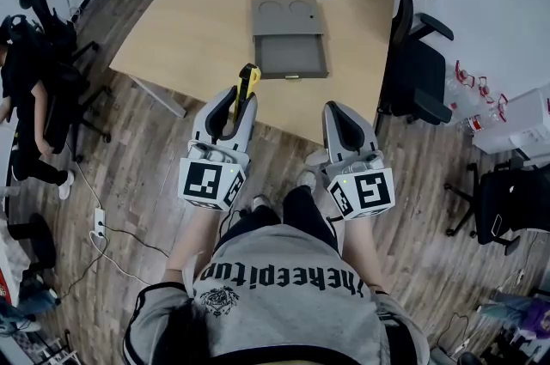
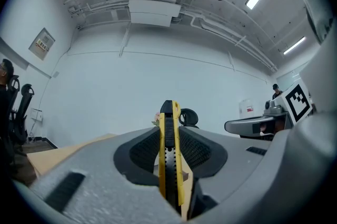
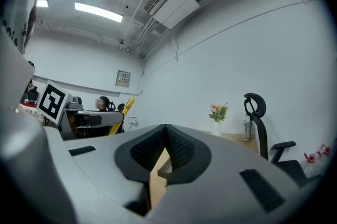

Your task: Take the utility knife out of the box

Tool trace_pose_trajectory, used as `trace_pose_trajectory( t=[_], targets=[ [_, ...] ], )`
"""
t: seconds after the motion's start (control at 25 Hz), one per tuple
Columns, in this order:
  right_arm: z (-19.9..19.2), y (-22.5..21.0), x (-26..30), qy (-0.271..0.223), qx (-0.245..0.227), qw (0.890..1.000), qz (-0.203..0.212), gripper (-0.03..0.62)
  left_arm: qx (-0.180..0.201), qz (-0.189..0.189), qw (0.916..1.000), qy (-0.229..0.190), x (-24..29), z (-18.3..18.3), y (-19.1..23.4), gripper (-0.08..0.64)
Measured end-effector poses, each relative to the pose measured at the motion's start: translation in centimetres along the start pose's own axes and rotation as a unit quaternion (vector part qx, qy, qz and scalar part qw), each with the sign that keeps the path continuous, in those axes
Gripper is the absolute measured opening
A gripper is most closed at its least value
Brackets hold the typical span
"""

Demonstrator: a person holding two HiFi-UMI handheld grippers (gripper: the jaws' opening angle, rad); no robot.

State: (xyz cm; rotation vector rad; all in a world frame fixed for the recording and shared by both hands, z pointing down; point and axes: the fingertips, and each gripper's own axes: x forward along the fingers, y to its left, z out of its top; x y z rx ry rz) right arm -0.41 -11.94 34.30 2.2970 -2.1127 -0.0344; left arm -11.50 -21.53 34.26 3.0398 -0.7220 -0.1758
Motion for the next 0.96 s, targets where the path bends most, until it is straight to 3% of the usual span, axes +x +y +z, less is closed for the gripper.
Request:
trace_pose_trajectory(
  t=[0.96],
  targets=[
    [0.5,1.5,-0.6,0.000,-0.012,1.000,0.000,0.006,-0.005,-0.013,0.9998,-0.015,-1.3,0.9,-0.4,0.126]
  ],
)
